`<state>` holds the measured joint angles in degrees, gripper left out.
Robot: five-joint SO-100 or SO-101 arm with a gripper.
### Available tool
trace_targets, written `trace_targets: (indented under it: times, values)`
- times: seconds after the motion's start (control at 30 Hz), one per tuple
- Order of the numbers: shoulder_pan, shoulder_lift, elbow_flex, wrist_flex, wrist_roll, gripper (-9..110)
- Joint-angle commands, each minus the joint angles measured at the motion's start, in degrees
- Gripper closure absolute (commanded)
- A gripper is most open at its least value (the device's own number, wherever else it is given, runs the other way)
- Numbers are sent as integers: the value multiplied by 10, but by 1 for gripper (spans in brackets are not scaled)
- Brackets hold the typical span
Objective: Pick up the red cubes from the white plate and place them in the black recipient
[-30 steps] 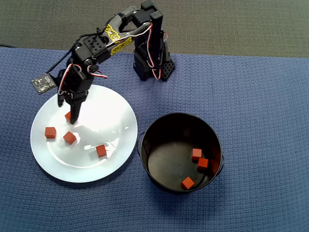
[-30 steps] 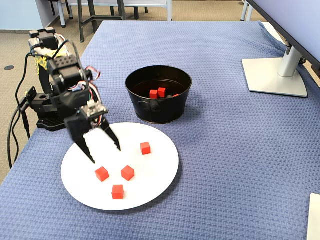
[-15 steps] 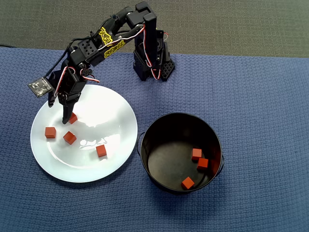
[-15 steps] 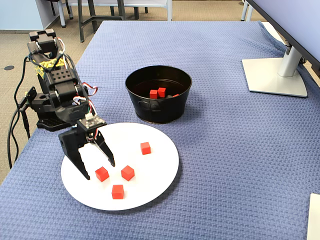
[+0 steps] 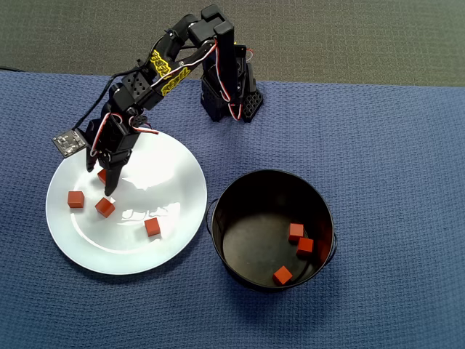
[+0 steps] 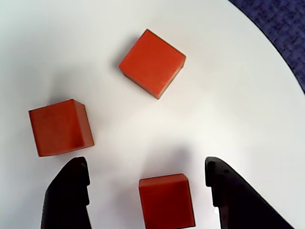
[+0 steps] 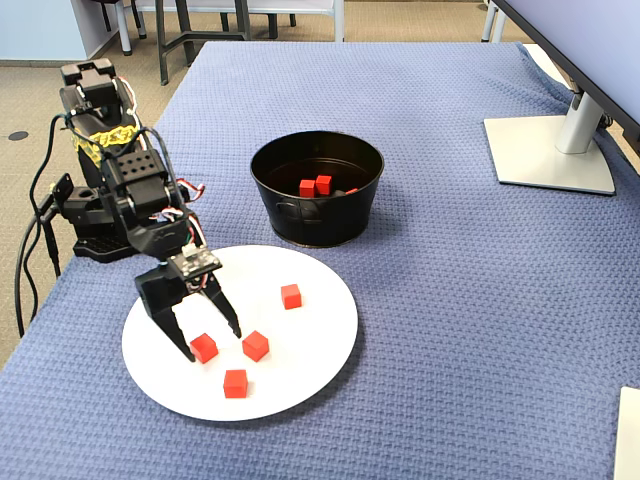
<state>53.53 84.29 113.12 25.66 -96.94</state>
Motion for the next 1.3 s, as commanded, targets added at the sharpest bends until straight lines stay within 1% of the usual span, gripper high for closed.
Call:
trace_targets:
  times: [0.0,0.23,0.33,0.53,0.6,0.73,0.87,0.93,1.0,1.13,1.2,1.27]
  values:
    - [-16,7,9,-16,11,78]
    - [-14,10,29,-31,1,78]
    - [-11,10,34,-34,0,81]
    - [-9,9,60,-55,-1,83]
    - [-9,9,69,-61,-4,86]
    - [-13,9,79,-79,5,101]
    - [-15,11,71,-80,13,101]
    - [-20,20,61,-77,33,101]
    - [-32,41,27,-36,69,101]
    - [-63,107,-82,141,173,101]
    - [-84,145,-117,203,237,101]
    - [-110,185,-138,249,324,101]
